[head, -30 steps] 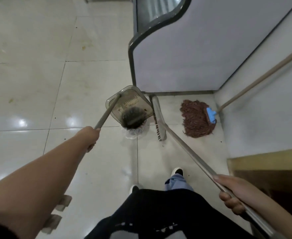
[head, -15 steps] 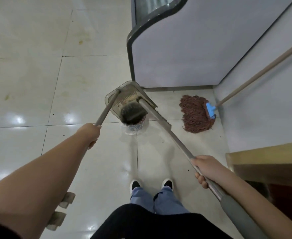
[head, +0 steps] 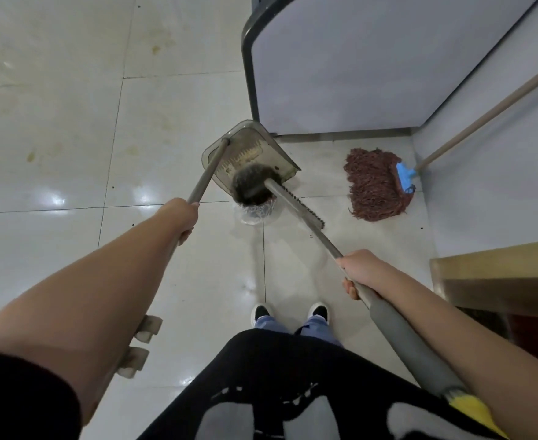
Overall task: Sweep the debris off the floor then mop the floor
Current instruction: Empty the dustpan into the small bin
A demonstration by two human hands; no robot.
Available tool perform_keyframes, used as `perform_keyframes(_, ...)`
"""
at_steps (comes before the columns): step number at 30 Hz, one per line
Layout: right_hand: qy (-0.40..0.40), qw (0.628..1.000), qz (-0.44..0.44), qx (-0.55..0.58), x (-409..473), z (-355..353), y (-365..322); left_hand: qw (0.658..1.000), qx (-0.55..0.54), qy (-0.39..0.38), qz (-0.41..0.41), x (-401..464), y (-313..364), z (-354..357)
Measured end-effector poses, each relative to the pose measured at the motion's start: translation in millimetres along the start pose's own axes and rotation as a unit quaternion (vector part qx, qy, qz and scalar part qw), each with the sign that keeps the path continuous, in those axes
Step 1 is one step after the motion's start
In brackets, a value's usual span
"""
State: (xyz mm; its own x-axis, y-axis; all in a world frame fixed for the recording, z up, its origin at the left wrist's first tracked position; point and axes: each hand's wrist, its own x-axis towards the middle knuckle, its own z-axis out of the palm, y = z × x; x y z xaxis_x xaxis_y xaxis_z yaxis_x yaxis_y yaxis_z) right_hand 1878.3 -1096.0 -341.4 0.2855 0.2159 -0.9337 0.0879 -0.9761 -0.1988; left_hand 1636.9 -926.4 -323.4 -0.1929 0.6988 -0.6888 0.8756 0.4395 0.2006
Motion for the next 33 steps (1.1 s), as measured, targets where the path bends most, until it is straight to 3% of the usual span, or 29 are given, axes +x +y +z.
perform_keyframes(6,-0.028,1.0,-0.002,0.003,-18.6,-5.7,16.2,0.999,0.035,-0.01,-0.007,1.6,-1.7,-4.8)
perform_keyframes(14,0.019,0.996,-0.038,0.072,-17.7,-6.9,27.2,0.999,0.031,-0.013,-0.008,5.4,-7.1,-3.5)
perform_keyframes(18,0.032,0.998,-0.047,0.014,-6.8,-2.3,8.9,0.999,0.029,-0.018,-0.018,2.8,-6.1,0.4)
perform_keyframes(26,-0.021,0.999,-0.017,-0.034,-2.8,18.3,14.0,1.0,-0.011,-0.008,-0.02,0.5,-6.7,1.0)
perform_keyframes(33,-0.025,0.997,-0.03,0.064,-35.5,-2.3,37.2,1.0,0.004,-0.002,0.007,-11.1,-18.3,-12.1)
